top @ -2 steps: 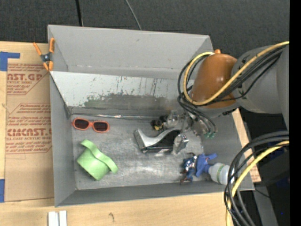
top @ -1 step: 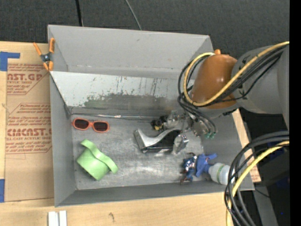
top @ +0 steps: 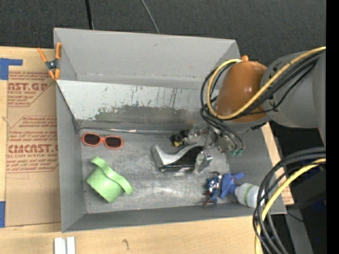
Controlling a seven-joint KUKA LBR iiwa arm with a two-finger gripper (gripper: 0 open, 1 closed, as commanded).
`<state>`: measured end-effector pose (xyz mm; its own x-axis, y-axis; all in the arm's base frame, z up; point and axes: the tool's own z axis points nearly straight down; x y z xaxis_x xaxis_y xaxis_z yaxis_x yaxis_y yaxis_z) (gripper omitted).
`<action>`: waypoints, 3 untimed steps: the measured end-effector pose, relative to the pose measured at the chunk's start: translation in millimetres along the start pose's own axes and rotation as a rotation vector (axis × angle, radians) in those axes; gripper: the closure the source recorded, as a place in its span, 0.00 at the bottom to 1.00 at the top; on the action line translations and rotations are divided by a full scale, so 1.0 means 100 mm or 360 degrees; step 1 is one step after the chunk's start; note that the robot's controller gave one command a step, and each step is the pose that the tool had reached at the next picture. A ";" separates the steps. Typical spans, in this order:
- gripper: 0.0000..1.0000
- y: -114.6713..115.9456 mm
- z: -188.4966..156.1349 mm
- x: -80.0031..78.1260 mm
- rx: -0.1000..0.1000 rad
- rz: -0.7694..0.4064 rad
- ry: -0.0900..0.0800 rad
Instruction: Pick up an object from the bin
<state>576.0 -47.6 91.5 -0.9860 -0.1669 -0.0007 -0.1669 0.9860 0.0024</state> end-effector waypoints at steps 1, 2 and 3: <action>1.00 0.00 0.00 0.00 0.0000 0.0000 0.0000; 1.00 0.00 0.00 0.00 0.0000 0.0000 0.0000; 1.00 0.00 0.00 0.00 0.0000 0.0000 0.0000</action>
Offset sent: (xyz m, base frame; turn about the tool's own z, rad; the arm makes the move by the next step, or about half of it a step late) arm 0.0000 0.0000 0.0000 0.0000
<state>576.1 -47.5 91.5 -0.9859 -0.1671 -0.0007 -0.1671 0.9859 0.0022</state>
